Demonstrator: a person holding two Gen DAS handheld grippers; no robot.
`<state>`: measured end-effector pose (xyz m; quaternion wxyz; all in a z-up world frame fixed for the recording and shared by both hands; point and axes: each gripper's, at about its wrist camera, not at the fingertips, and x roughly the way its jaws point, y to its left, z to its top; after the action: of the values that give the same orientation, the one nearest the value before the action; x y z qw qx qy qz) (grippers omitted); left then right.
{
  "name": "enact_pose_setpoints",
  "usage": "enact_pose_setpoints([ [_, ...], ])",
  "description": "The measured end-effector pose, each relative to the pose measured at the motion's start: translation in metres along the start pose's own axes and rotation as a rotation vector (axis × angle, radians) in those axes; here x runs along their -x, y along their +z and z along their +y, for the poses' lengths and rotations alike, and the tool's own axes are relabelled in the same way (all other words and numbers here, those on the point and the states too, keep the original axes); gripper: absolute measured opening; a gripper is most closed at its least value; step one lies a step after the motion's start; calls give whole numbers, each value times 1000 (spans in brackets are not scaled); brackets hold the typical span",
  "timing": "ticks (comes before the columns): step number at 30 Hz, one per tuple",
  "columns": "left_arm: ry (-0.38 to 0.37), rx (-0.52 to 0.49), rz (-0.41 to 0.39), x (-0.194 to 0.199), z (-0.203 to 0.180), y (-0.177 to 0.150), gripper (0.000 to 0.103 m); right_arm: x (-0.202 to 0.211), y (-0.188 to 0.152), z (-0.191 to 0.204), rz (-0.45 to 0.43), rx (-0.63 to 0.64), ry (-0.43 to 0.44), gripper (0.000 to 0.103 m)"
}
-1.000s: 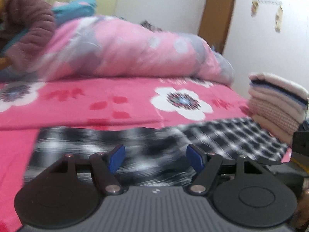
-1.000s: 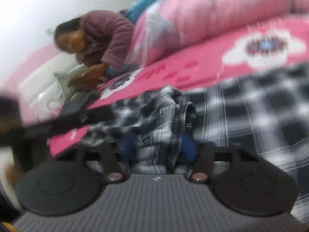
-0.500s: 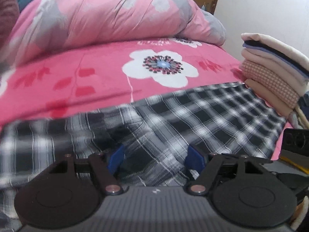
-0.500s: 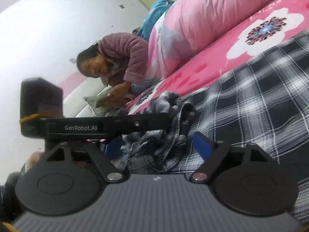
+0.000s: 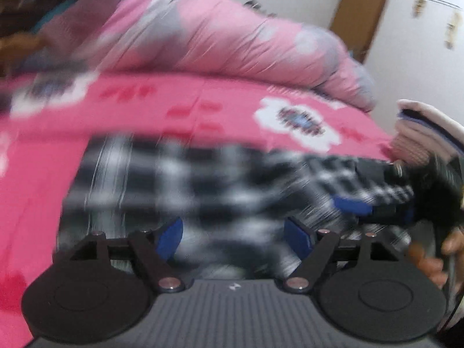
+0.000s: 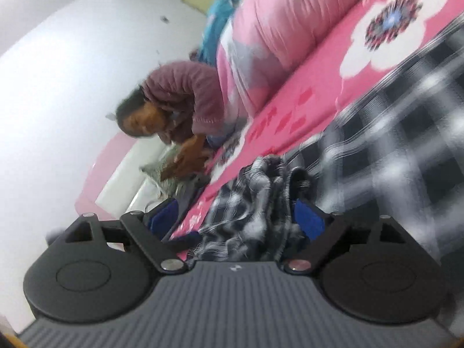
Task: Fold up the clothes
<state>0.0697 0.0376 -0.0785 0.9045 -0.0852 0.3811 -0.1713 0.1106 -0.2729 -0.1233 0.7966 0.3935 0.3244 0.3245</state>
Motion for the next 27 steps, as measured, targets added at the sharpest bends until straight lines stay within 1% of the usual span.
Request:
enact_pose_setpoints([
  [2, -16, 48, 26, -5, 11, -9, 76, -19, 12, -4, 55, -58, -112, 88],
  [4, -32, 52, 8, -4, 15, -14, 76, -33, 21, -9, 91, -93, -151, 88],
  [7, -55, 54, -3, -3, 20, -15, 76, -47, 27, -6, 140, -105, -176, 88],
  [12, -80, 56, -19, -2, 21, -16, 76, -58, 18, 7, 227, -98, -192, 89],
  [15, -77, 33, -28, 0, 20, -22, 76, -67, 13, 12, 267, -72, -200, 85],
  [16, -74, 21, -29, 0, 18, -23, 76, -68, 12, 13, 267, -66, -210, 79],
  [17, -68, 9, -29, 1, 16, -24, 76, -70, 12, 13, 267, -61, -221, 68],
  [18, -62, -3, -28, 3, 14, -25, 77, -72, 11, 13, 266, -56, -232, 61],
  [19, -55, -12, -26, 4, 12, -26, 77, -74, 10, 11, 263, -59, -239, 43],
  [20, -49, -19, -24, 7, 10, -26, 77, -73, 8, 8, 256, -69, -239, 33],
  [21, -42, -24, -21, 11, 8, -26, 77, -71, 7, 5, 249, -80, -236, 30],
  [22, -36, -28, -18, 15, 7, -26, 78, -68, 6, 3, 232, -87, -215, 24],
  [23, -37, -27, -17, 21, 6, -26, 80, -65, 5, 2, 214, -93, -191, 20],
  [25, -54, -13, -27, 35, 8, -26, 81, -57, 3, -1, 177, -108, -143, 18],
  [27, -39, 10, -72, 53, 13, -25, 81, -48, 5, -3, 144, -123, -112, 17],
])
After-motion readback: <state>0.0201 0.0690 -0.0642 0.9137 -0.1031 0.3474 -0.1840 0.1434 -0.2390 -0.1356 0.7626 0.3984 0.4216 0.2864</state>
